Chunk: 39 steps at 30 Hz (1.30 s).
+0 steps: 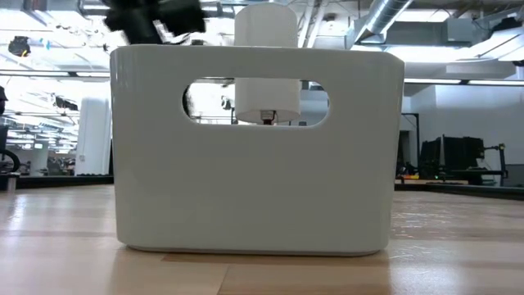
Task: Pick & Place Office items
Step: Put the black digital clock into the blue bin
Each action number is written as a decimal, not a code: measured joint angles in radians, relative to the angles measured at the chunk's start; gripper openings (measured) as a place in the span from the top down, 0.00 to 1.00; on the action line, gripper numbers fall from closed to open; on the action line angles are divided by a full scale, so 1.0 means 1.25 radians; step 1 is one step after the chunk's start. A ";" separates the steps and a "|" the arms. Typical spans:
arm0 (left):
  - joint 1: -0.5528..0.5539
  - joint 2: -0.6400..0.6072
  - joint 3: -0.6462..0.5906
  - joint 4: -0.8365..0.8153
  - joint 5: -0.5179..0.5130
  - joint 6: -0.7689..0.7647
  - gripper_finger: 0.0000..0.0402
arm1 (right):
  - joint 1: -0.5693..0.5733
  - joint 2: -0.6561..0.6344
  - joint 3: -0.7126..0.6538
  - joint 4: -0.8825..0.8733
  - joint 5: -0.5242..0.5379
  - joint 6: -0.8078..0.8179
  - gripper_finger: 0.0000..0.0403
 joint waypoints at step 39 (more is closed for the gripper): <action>0.349 0.143 0.023 -0.146 0.043 0.289 0.05 | 0.005 -0.001 0.000 -0.017 0.019 0.012 0.54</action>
